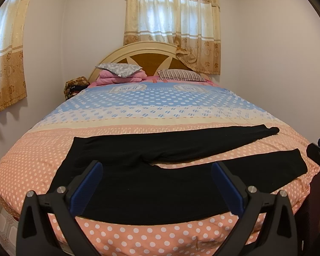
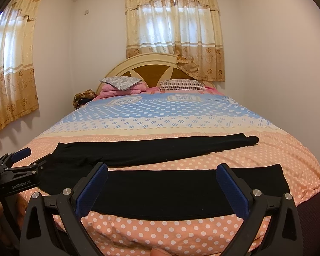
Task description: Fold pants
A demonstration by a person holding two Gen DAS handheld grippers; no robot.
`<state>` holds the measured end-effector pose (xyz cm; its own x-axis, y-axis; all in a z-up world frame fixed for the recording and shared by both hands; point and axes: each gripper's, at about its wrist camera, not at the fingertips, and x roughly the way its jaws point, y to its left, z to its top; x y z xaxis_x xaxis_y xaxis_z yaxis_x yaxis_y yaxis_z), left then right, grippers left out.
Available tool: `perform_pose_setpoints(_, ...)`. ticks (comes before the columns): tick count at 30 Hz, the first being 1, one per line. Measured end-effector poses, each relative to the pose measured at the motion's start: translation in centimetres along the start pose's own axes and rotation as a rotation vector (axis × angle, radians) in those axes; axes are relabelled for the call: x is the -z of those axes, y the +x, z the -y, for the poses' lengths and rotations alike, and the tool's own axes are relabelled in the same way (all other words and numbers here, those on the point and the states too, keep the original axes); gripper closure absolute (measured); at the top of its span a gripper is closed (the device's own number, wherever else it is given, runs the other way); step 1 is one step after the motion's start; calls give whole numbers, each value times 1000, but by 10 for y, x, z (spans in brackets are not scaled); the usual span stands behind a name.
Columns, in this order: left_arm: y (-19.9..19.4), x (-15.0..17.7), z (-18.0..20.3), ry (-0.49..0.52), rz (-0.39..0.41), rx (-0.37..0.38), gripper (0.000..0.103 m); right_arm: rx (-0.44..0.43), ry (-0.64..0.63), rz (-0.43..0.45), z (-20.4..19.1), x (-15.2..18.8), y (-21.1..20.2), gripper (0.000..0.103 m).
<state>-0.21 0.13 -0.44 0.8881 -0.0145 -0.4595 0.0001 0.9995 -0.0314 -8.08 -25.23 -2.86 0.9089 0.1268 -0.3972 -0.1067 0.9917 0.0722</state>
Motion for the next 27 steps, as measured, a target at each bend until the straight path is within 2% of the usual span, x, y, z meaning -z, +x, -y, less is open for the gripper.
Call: perform_pose_setpoints(27,-2,-8,-4,-6,2,-5,0,-5,-5,-8,-3,1,2,1)
